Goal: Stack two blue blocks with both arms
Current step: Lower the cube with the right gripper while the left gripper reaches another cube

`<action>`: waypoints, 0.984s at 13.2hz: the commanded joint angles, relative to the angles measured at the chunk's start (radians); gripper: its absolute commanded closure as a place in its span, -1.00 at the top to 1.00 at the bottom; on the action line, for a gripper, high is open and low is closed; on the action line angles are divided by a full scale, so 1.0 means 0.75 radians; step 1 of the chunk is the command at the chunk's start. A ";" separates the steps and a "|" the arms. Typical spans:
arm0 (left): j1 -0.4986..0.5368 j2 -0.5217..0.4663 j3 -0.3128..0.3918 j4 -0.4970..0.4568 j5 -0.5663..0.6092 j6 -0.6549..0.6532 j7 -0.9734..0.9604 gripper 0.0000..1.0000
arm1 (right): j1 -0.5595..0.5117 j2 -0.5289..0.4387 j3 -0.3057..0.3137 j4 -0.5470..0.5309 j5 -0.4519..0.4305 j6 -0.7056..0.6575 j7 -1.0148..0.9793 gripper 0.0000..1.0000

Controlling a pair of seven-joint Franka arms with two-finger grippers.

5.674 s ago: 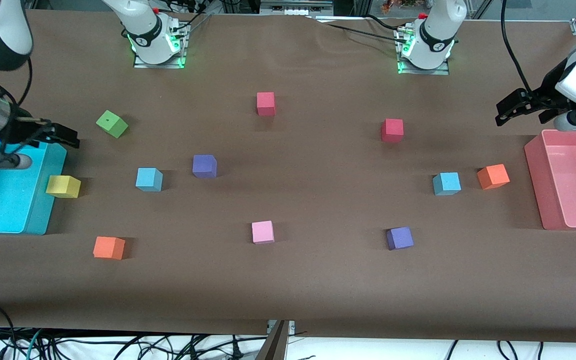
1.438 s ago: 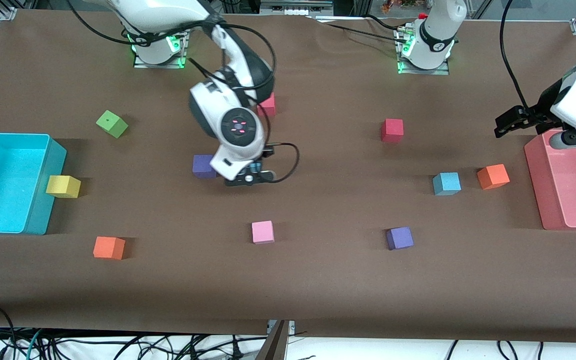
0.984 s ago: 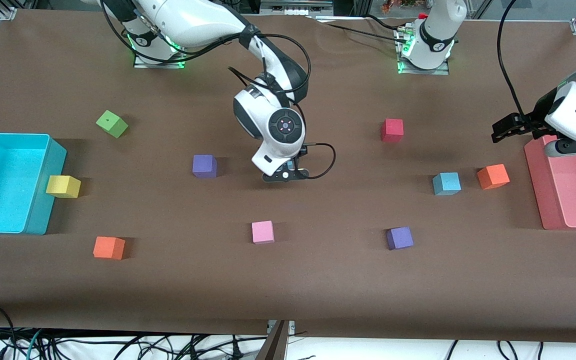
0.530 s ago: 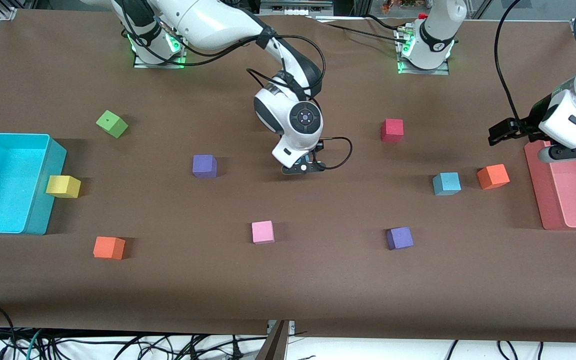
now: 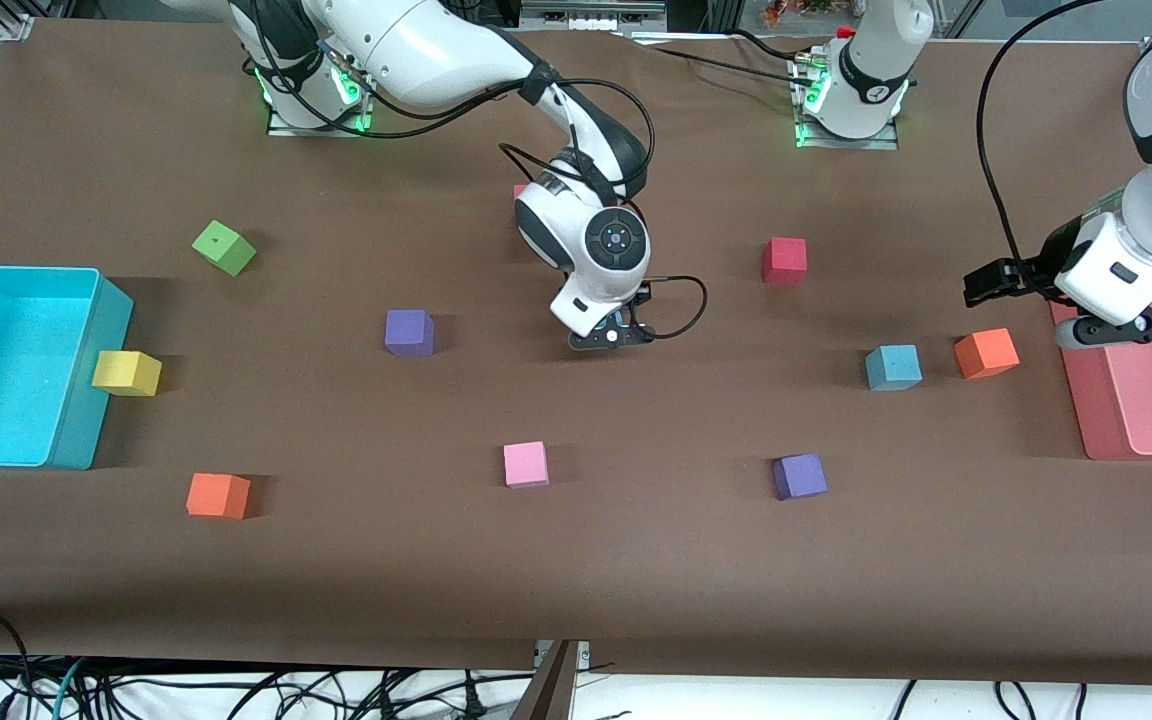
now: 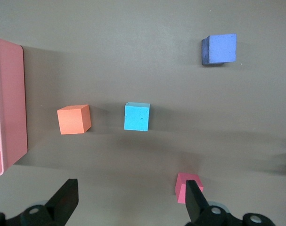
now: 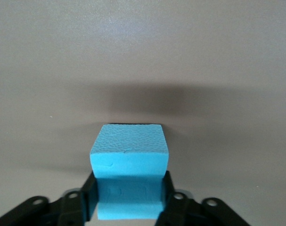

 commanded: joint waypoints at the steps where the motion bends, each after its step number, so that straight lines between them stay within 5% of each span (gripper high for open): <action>1: 0.013 -0.009 -0.007 0.004 -0.012 0.010 0.037 1.00 | 0.008 0.033 -0.002 0.051 0.008 0.016 0.013 0.59; 3: 0.013 -0.029 -0.007 0.004 -0.012 0.008 0.037 1.00 | 0.006 0.033 -0.004 0.051 0.008 0.026 0.007 0.96; 7: 0.013 -0.023 -0.007 -0.033 -0.024 0.032 0.037 1.00 | -0.004 0.031 -0.006 0.051 0.008 0.038 -0.005 0.97; 13: 0.015 -0.021 -0.007 -0.245 -0.024 0.312 0.037 1.00 | -0.041 -0.036 0.001 0.053 0.014 -0.002 -0.142 0.98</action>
